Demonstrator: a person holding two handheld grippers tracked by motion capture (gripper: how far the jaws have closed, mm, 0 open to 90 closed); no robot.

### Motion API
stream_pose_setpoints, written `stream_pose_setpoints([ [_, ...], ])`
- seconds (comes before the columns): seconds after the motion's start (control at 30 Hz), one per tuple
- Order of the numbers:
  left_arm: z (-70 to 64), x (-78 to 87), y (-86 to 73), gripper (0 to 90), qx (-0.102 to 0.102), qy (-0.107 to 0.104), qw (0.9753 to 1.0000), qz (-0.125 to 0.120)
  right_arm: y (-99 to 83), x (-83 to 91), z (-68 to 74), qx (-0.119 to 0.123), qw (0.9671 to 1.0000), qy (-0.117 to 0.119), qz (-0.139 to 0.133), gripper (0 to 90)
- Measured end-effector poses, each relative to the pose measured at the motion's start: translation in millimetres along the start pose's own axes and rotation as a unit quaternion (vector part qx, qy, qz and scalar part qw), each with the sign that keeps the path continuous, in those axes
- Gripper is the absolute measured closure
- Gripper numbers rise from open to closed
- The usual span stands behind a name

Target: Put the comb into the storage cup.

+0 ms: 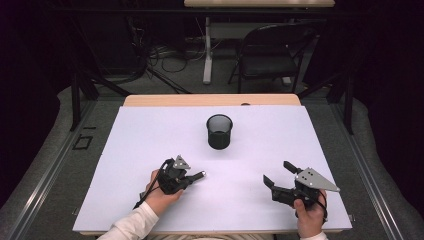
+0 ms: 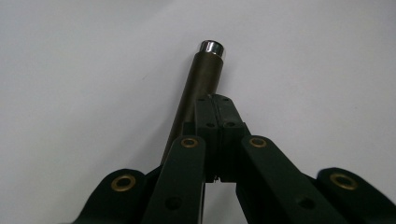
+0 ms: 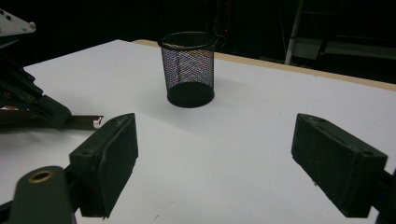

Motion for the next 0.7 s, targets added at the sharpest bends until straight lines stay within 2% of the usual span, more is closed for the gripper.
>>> stream_pose_setpoints([
  [0.13, 3.6, -1.7, -0.1, 90.0, 0.001, 0.002, 1.0000, 0.002, -0.3, 0.0, -0.1, -0.002, 1.0000, 0.000, 0.001, 14.6],
  [0.23, 6.5, -0.9, 1.9, 90.0, 0.010, 0.000, 0.9999, -0.002, -0.8, -0.2, 0.5, -0.007, 1.0000, 0.000, 0.001, 14.6],
  [0.37, 12.6, -0.4, 4.2, 90.0, 0.017, 0.007, 0.9998, -0.008, -0.8, -0.3, 0.4, -0.006, 1.0000, 0.001, 0.002, 14.6],
  [0.5, 14.4, -1.4, 5.2, 90.0, 0.021, 0.003, 0.9997, -0.008, -1.1, -0.8, 0.1, -0.003, 1.0000, 0.001, 0.003, 14.6],
  [0.67, 13.2, -1.8, 6.3, 90.0, 0.014, 0.002, 0.9999, -0.007, -1.7, -0.8, -0.1, -0.004, 1.0000, 0.002, 0.005, 14.6],
  [0.7, 11.8, -2.3, 7.0, 90.0, 0.012, -0.005, 0.9999, -0.007, -1.7, -0.9, -0.3, -0.003, 1.0000, 0.002, 0.006, 14.6],
])
Point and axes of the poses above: each handheld gripper's, and its own axes: x roughly backward along the jaws, y roughly out of its top, z roughly to its left, the point moved 9 cm from there along -x, roughly forward along the jaws, and after that the axes turned 14 degrees about y, right-handed, at the moved point
